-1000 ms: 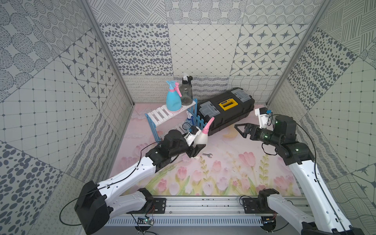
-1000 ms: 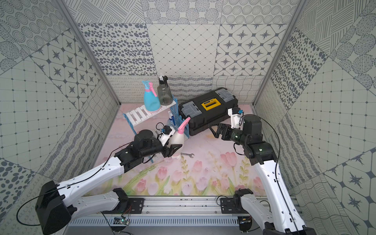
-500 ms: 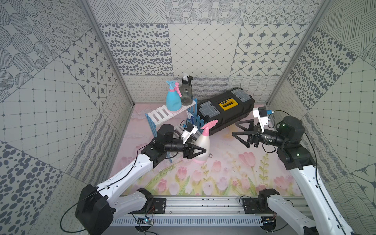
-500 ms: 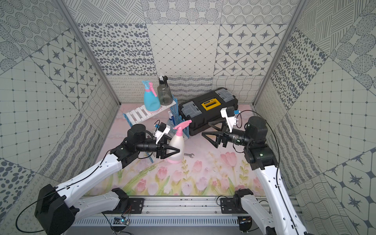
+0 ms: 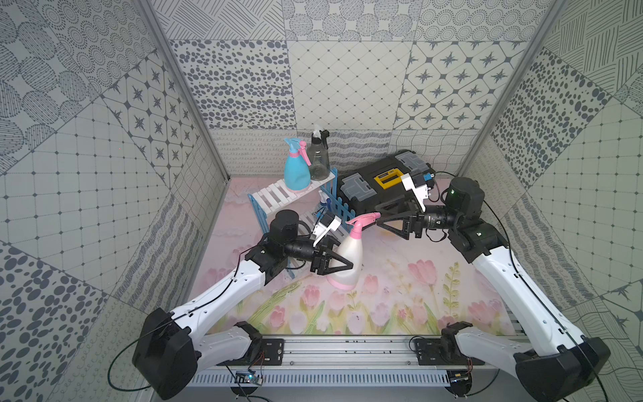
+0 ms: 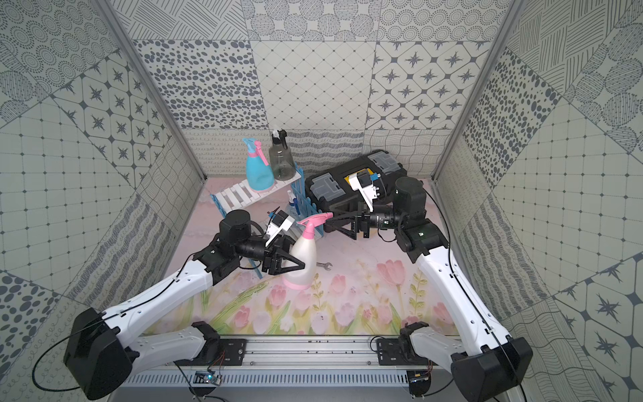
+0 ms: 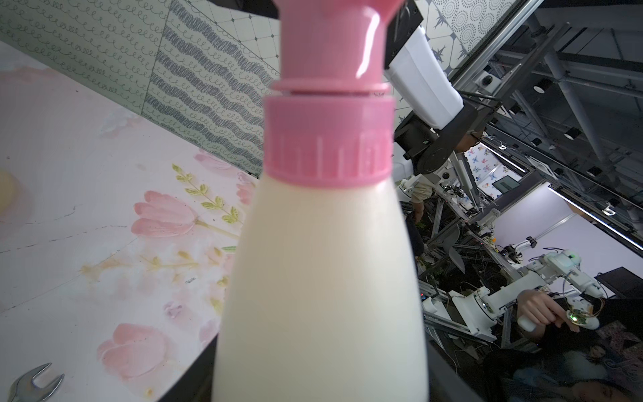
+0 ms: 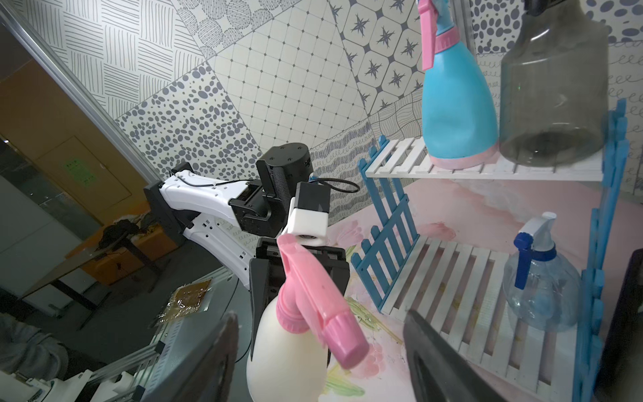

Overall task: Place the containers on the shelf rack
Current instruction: 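Pick up a container from the center of the board.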

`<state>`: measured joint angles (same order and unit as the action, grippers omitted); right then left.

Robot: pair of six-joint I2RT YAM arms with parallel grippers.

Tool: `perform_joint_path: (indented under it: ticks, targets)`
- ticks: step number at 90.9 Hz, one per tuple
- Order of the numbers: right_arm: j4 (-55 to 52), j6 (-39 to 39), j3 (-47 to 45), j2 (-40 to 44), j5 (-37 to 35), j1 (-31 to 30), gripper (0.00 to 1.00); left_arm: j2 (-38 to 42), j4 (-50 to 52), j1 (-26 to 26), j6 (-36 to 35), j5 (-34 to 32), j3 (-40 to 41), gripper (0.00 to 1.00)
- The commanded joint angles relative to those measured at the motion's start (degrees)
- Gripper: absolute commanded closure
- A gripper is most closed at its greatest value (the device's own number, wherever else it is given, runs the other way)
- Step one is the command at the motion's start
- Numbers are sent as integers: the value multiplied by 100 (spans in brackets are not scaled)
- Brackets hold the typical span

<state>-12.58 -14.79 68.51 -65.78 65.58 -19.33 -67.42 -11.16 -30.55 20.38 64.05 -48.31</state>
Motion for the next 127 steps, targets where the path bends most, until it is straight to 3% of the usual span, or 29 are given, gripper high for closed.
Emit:
perform_joint_path:
  ticks: [1, 14, 39, 64, 67, 70, 76, 81, 88, 91, 111, 127]
  targets:
    - [308, 10, 220, -130, 95, -105, 26, 3, -503, 6, 255, 553, -94, 55]
    - [338, 31, 260, -224, 151, -284, 34, 21, -568, -4, 243, 463, -77, 55]
    - [409, -148, 372, -350, 682, -396, 67, -60, -548, -17, 248, 521, -133, 56]
    - [410, -250, 325, -359, 925, -422, 82, -81, -527, -22, 228, 532, -163, 57]
    - [408, -251, 310, -348, 925, -417, 91, -77, -501, -24, 201, 510, -157, 57]
    - [406, -248, 278, -311, 884, -422, 100, -62, -475, -22, 166, 467, -152, 55]
    - [410, -210, 225, -237, 729, -422, 100, -16, -437, -26, 85, 342, -122, 44]
    - [412, -166, 185, -161, 612, -415, 100, 56, -373, -20, -50, 179, -81, 29]
    - [404, -129, 136, -34, 372, -408, 100, 192, -226, -7, -260, -122, -19, 6]
    - [405, -108, 122, 26, 252, -402, 100, 307, -151, 15, -366, -216, 3, 2]
    - [208, 133, -125, 427, -1199, -335, 100, 1175, 417, 364, -1178, -1410, 303, 1]
    - [-289, 503, -216, 724, -3129, -544, 100, 1889, 1407, 751, -1799, -3582, 413, 1]
